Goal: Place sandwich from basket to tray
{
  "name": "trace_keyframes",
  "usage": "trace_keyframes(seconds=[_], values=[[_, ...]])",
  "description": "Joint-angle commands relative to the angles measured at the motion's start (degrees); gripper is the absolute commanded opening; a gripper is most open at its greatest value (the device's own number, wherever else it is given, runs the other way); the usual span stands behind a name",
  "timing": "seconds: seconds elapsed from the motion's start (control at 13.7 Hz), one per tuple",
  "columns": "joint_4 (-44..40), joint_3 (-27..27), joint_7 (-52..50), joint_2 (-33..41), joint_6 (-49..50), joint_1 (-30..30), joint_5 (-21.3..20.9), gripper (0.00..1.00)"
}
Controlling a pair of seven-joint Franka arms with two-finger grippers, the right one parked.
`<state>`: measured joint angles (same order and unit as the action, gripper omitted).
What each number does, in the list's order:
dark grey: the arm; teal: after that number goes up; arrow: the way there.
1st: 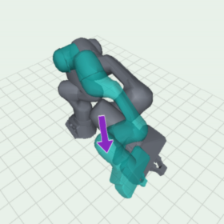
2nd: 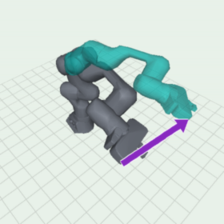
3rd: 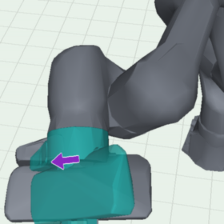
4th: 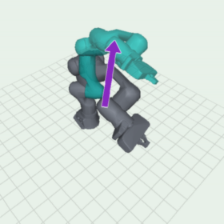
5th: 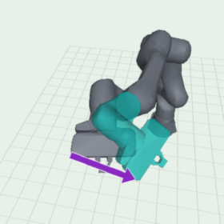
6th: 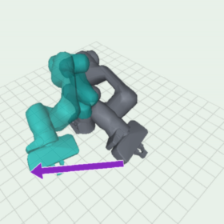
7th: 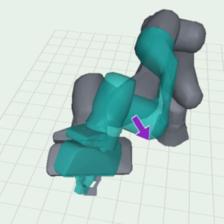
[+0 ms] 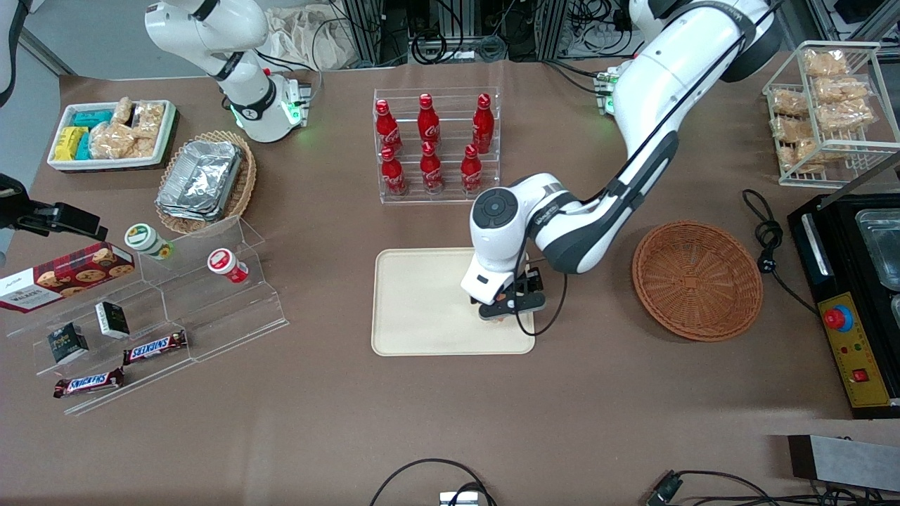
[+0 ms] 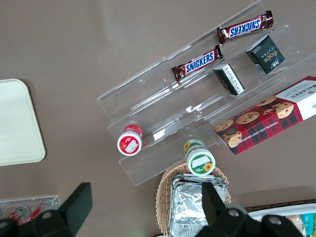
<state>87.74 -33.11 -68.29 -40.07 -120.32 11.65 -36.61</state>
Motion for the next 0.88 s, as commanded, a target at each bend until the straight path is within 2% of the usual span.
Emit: trace_keyframes(seconds=[0.0,0.37,0.8], values=[[0.94,-0.29,0.17,7.36,5.34,-2.32,2.77,1.0],[0.77,-0.29,6.14,15.01,6.86,-9.88,9.18,1.0],[-1.69,-0.03,11.95,17.4,10.54,-14.98,12.18,1.0]])
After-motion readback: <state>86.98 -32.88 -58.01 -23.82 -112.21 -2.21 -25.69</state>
